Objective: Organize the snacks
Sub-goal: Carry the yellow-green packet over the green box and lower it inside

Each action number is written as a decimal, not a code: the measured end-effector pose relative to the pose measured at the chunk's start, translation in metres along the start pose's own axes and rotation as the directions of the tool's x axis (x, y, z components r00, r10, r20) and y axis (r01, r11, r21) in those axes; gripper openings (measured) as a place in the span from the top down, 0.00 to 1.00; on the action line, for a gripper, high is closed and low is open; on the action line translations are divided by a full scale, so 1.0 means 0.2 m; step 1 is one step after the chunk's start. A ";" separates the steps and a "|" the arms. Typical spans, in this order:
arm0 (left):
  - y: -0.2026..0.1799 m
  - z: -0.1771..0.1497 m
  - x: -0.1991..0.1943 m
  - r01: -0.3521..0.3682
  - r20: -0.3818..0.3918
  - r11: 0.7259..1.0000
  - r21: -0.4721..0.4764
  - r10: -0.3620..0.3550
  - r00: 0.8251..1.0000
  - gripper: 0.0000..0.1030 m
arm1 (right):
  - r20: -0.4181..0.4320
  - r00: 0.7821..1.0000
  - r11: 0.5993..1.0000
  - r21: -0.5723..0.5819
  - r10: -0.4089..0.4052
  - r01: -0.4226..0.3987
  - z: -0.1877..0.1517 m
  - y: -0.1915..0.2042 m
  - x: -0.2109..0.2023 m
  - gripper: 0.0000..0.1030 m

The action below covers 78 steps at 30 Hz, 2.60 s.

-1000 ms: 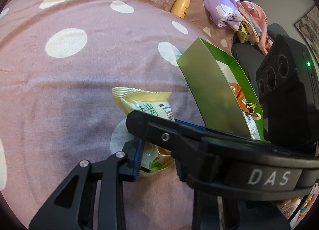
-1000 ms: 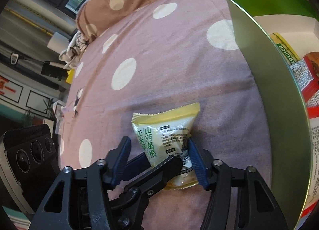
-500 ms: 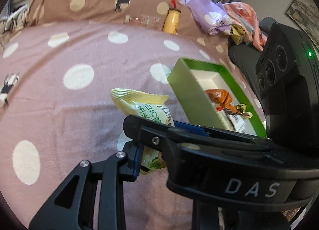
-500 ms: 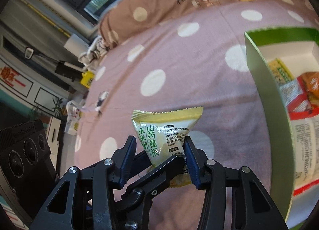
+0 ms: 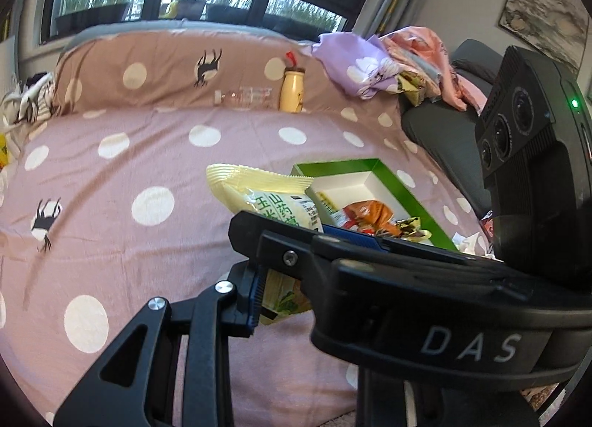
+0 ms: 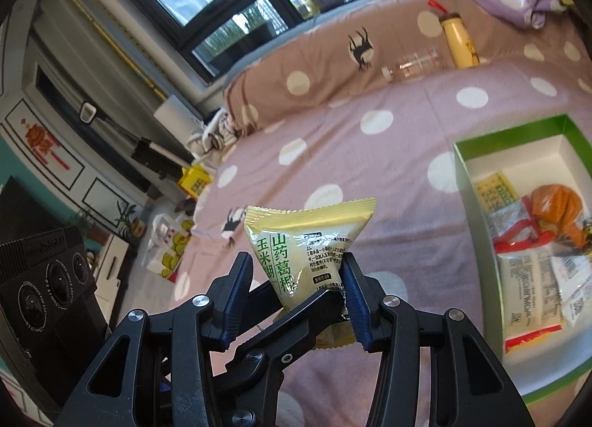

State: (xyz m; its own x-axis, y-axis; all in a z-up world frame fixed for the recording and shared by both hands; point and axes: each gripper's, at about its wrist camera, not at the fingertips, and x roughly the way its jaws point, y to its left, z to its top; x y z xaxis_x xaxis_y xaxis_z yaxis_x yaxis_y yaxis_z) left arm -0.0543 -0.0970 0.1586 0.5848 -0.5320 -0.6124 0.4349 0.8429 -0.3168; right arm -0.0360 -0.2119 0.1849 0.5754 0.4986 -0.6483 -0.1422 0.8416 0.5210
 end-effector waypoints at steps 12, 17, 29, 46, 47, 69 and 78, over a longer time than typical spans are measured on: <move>-0.16 0.07 -0.01 0.041 0.025 0.996 0.073 -0.042 0.999 0.76 | 0.093 0.995 0.999 0.032 -0.024 0.021 0.04 -0.06 -0.20 0.50; -0.23 0.10 0.02 0.060 0.018 0.993 0.104 -0.062 0.998 0.76 | 0.119 0.992 0.998 0.055 -0.039 0.032 0.06 -0.11 -0.26 0.50; -0.36 0.15 0.14 0.108 -0.012 0.983 0.149 -0.107 0.994 0.76 | 0.159 0.984 0.992 0.113 -0.078 0.061 0.09 -0.27 -0.33 0.50; -0.52 0.16 0.36 0.199 -0.086 0.961 0.194 -0.186 0.979 0.76 | 0.172 0.972 0.971 0.202 -0.162 0.126 0.09 -0.52 -0.40 0.50; -0.53 0.16 0.37 0.203 -0.092 0.959 0.196 -0.188 0.978 0.76 | 0.171 0.971 0.970 0.206 -0.165 0.129 0.09 -0.53 -0.41 0.50; -0.68 0.08 0.72 0.301 -0.251 0.932 0.203 -0.247 0.936 0.76 | 0.110 0.961 0.915 0.351 -0.254 0.201 0.02 -0.91 -0.38 0.50; -0.66 0.02 0.82 0.308 -0.296 0.934 0.179 -0.247 0.923 0.75 | 0.075 0.964 0.898 0.387 -0.257 0.209 -0.03 -1.00 -0.33 0.50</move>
State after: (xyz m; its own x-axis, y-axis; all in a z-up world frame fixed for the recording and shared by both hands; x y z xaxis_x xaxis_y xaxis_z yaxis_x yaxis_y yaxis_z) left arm -0.0132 -0.2964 0.1037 0.2297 -0.6751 -0.7010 0.7091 0.6094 -0.3546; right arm -0.0505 -0.4127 0.1199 0.6512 0.2489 -0.7170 0.3041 0.7800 0.5469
